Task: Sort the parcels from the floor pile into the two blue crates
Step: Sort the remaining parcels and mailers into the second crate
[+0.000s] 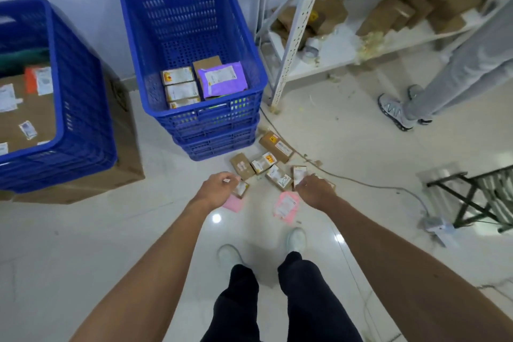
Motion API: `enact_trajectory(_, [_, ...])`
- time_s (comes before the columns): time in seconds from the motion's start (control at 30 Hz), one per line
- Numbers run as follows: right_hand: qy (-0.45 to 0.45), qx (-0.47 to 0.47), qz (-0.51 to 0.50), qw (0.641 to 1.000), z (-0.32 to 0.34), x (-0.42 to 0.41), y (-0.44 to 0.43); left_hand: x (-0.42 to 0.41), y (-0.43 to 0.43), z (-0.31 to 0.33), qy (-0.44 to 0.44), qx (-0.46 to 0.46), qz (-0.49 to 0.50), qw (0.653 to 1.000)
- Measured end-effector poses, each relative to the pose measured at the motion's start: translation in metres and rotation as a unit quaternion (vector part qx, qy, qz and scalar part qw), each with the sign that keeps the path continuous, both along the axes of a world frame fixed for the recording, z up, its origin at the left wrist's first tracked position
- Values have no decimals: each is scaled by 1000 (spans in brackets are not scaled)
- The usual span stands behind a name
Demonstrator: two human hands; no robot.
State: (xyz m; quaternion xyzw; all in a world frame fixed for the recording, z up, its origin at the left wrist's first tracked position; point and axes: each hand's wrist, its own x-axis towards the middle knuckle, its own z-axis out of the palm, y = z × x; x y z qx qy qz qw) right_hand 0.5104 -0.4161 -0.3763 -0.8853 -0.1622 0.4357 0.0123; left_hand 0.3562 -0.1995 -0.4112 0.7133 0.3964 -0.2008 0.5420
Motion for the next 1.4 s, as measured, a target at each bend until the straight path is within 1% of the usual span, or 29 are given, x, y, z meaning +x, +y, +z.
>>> enact_trajectory(0.07, [13,-6,-50,999,-19,2,-22,10,-19,-10,7,-9,-15,1000])
enact_trajectory(0.13, [31,10,-117,993,-45,9,-42,24,-36,-25,14,-13,-28,999])
enact_trajectory(0.27, [81,49,-241,966,-125,30,-70,64,-55,-84,32,3,-57,998])
enact_trajectory(0.4, [118,57,-297,946,-232,50,-91,103,-73,-189,64,13,-74,995])
enact_trajectory(0.53, [145,93,-307,936,-358,83,-96,143,-86,-312,85,21,-114,990])
enact_trajectory(0.63, [167,115,-356,912,-439,103,-89,171,-97,-402,80,34,-80,993])
enact_trajectory(0.73, [183,120,-365,905,-520,120,-76,198,-100,-486,84,58,-68,992])
enact_trajectory(0.8, [184,117,-368,904,-564,124,-67,213,-103,-527,104,92,-112,984])
enact_trajectory(0.83, [184,113,-380,899,-583,126,-62,219,-104,-544,111,125,-145,975])
enact_trajectory(0.9, [201,113,-427,874,-610,128,-53,231,-106,-571,123,174,-186,959])
enact_trajectory(1.0, [222,135,-490,832,-627,127,-45,244,-109,-590,113,150,-165,968])
enact_trajectory(1.1, [222,140,-516,815,-616,121,-49,241,-110,-579,118,109,-99,982])
enact_trajectory(1.17, [223,139,-514,817,-594,117,-56,233,-109,-561,116,91,-67,987])
enact_trajectory(1.23, [222,135,-507,822,-564,117,-60,226,-105,-530,118,81,-57,988])
enact_trajectory(1.4, [197,145,-480,842,-454,123,-50,211,-96,-416,107,70,-19,992])
